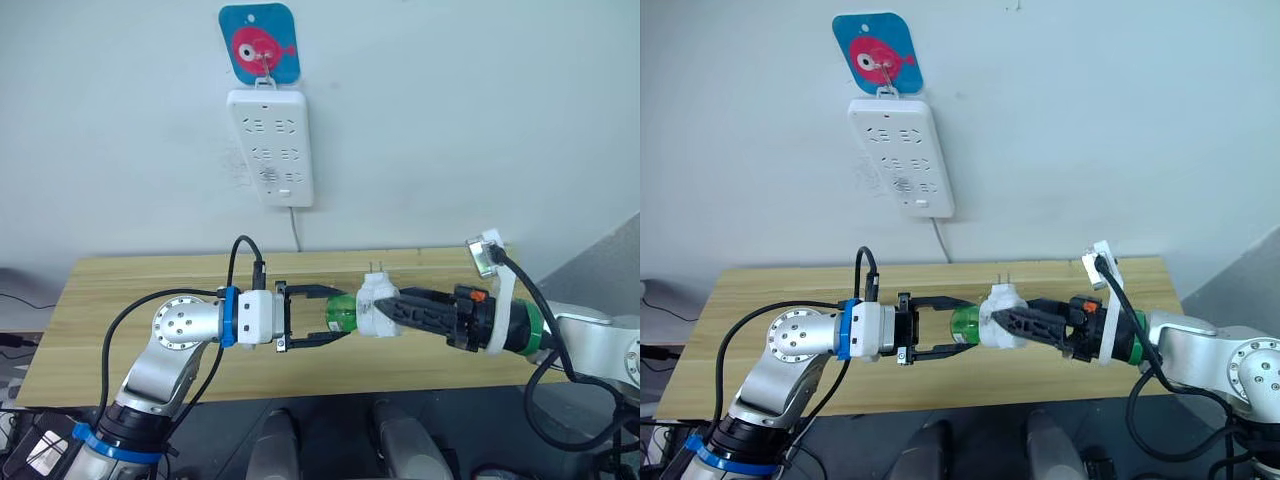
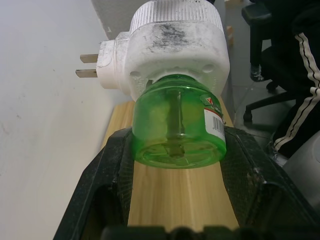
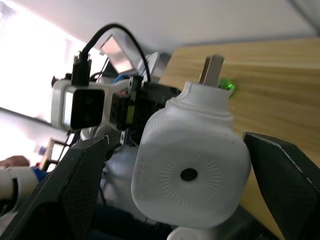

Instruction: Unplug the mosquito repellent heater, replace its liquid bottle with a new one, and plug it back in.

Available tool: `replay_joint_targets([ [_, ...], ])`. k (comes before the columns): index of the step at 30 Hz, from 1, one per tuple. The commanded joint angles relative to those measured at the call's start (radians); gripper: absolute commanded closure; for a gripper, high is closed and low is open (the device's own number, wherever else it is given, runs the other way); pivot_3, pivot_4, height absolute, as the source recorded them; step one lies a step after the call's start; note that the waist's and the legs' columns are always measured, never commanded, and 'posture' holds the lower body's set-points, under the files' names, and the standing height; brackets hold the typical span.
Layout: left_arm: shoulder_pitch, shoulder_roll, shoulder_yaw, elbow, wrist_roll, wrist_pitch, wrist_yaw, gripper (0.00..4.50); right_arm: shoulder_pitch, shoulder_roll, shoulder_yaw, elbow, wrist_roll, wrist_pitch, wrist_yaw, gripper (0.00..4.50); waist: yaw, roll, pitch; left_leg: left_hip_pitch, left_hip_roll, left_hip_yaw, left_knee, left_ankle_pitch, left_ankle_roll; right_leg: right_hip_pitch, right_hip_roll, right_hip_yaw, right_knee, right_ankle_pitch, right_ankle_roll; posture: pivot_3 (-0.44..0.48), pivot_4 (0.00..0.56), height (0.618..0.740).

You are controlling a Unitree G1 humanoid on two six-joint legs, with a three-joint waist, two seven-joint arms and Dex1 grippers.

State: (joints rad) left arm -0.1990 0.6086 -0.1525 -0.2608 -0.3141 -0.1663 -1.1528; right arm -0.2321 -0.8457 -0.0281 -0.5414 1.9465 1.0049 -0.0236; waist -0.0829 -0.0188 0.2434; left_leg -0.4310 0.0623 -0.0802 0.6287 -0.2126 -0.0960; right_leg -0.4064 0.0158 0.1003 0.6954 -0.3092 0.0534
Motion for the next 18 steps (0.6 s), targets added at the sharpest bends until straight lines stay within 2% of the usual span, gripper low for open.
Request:
replay_joint_targets([
  [1,-0.002,0.009,0.0,-0.041,-0.018,-0.018,-0.013,2.31,-0.011,-0.019,0.034,-0.019,0.026,-0.002,0.048,0.0,0.003,0.0,0.0,0.0,0.0,0.0,0.0,0.0,0.0,0.0,0.0,0.0,0.0,0.0,0.0,-0.042,0.238,0.735],
  [13,-0.009,0.011,-0.012,-0.044,-0.013,-0.035,-0.042,2.31,-0.054,0.012,0.108,0.003,0.026,-0.049,0.022,0.0,0.005,0.0,0.0,0.0,0.0,0.0,0.0,0.0,0.0,0.0,0.0,0.0,-0.001,0.0,0.0,-0.035,0.242,0.735],
  [16,-0.018,0.01,-0.015,-0.039,-0.012,-0.036,-0.045,2.31,-0.056,0.009,0.12,0.008,0.026,-0.042,0.025,0.59,0.006,0.0,0.0,0.0,0.0,0.0,0.0,0.0,0.0,0.0,0.0,0.0,-0.001,0.0,0.0,-0.035,0.242,0.735],
  [18,-0.026,0.006,-0.014,-0.039,-0.019,-0.014,-0.036,2.31,-0.054,0.005,0.125,0.009,0.026,-0.033,0.038,1.25,0.007,0.0,0.001,0.0,0.0,0.0,0.0,0.0,0.0,0.0,0.0,0.0,-0.001,0.0,0.0,-0.032,0.246,0.735],
])
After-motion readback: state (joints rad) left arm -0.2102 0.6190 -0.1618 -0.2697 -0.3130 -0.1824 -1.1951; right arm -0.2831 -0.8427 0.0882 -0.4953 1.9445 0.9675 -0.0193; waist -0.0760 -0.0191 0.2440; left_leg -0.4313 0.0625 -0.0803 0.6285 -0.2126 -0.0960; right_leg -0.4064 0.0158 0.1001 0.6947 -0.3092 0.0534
